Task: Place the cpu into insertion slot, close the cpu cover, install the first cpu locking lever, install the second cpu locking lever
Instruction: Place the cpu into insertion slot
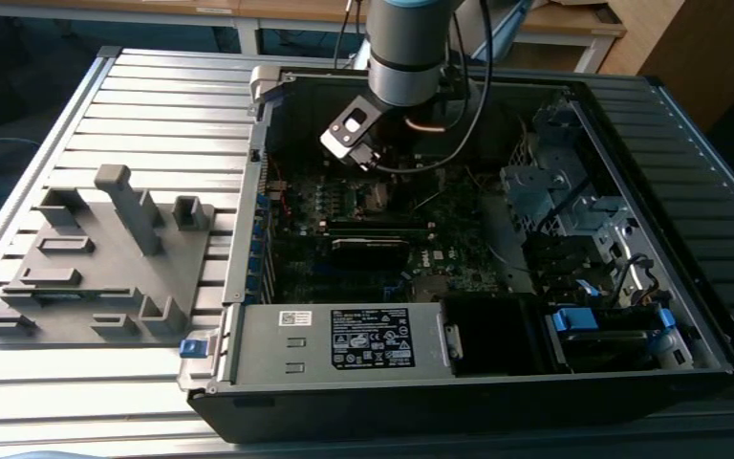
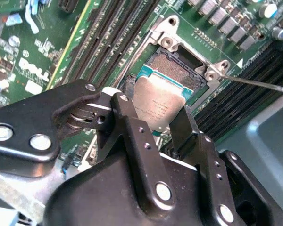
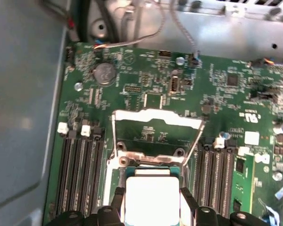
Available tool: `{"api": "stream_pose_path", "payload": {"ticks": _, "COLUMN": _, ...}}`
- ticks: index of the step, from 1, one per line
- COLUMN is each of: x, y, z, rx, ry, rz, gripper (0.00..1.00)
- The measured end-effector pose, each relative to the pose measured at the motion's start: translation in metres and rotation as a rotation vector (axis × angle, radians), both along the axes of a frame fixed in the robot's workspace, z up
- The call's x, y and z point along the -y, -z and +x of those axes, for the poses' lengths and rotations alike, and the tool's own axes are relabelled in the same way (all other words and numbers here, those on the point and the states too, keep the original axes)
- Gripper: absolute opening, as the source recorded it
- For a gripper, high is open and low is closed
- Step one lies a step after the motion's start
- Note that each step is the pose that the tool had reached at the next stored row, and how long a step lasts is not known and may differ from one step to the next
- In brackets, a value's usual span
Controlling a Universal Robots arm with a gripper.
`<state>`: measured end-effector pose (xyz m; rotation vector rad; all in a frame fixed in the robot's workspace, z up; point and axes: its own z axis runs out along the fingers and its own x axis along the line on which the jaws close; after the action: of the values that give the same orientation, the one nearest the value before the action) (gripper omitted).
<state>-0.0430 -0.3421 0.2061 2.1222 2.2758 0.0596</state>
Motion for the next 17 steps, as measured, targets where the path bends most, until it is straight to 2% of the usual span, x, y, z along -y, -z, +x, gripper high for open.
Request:
{"api": "stream_pose_path", "payload": {"ticks": 3, "x": 0.0000, "y": 0.0002, "z": 0.0000, "rx": 0.0000, "ry": 0.055, "rz": -0.0001, "gripper": 0.54}}
{"api": "stream_pose_path", "payload": {"ticks": 6, "x": 0.0000, "y": 0.0003, "z": 0.0000, "rx": 0.0000, "ry": 0.088, "rz": 0.0000, "gripper": 0.54}}
{"api": "stream_pose_path", "payload": {"ticks": 12, "x": 0.0000, "y": 0.0003, "z": -0.0003, "rx": 0.0001, "ry": 0.092, "rz": 0.0001, "gripper": 0.54}}
{"api": "stream_pose_path", "payload": {"ticks": 17, "x": 0.0000, "y": 0.0005, "z": -0.0077, "rx": -0.0002, "ry": 0.092, "rz": 0.0041, "gripper": 0.54}}
